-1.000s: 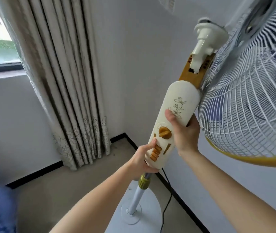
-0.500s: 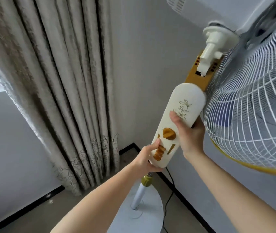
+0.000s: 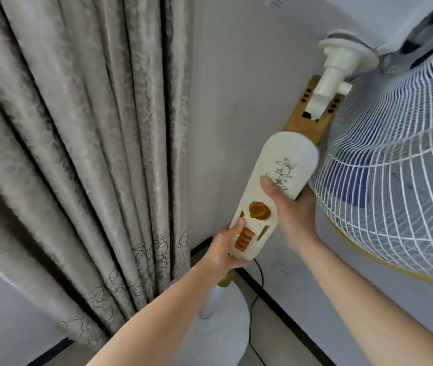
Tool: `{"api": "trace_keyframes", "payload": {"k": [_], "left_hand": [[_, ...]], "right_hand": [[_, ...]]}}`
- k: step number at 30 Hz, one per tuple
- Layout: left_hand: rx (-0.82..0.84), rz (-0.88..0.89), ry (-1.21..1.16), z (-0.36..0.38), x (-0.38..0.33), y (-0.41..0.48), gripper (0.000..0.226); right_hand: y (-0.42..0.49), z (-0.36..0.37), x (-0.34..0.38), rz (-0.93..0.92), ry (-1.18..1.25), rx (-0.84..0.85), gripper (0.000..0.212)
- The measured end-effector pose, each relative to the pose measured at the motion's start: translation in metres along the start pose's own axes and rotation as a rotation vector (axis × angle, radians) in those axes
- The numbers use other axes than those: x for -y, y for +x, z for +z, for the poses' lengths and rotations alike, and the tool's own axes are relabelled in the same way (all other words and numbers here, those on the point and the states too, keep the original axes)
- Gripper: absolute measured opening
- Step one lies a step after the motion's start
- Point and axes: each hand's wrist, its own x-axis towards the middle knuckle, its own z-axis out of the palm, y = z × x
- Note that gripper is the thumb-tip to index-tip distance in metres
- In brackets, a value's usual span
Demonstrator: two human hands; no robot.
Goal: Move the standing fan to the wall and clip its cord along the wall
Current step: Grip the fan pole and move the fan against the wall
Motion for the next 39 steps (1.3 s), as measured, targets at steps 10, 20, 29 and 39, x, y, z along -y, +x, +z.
{"api": "trace_keyframes", "payload": {"k": [10,20,29,39], "left_hand": [[-0.063,0.155,-0.061,-0.063,0.051,0.081,0.049],[-0.003,0.298,-0.055,-0.099,0.083,0.137,0.048],[0.01,0.319,-0.114,-0.109,0.085,0.18,0.05],[-0.064,0.275,-0.013,-0.116,0.069,0.206,0.066]], "right_hand": [[0.024,0.018,-0.12,-0.101,-0.024,0.116,0.024],[0.04,0.022,-0.18,-0.216,-0.009,0.25,0.03],[0.077,0.025,-0.209,-0.149,0.002,0.3,0.041],[0.116,0.036,-0.225,-0.096,-0.045,0.333,0.045]]}}
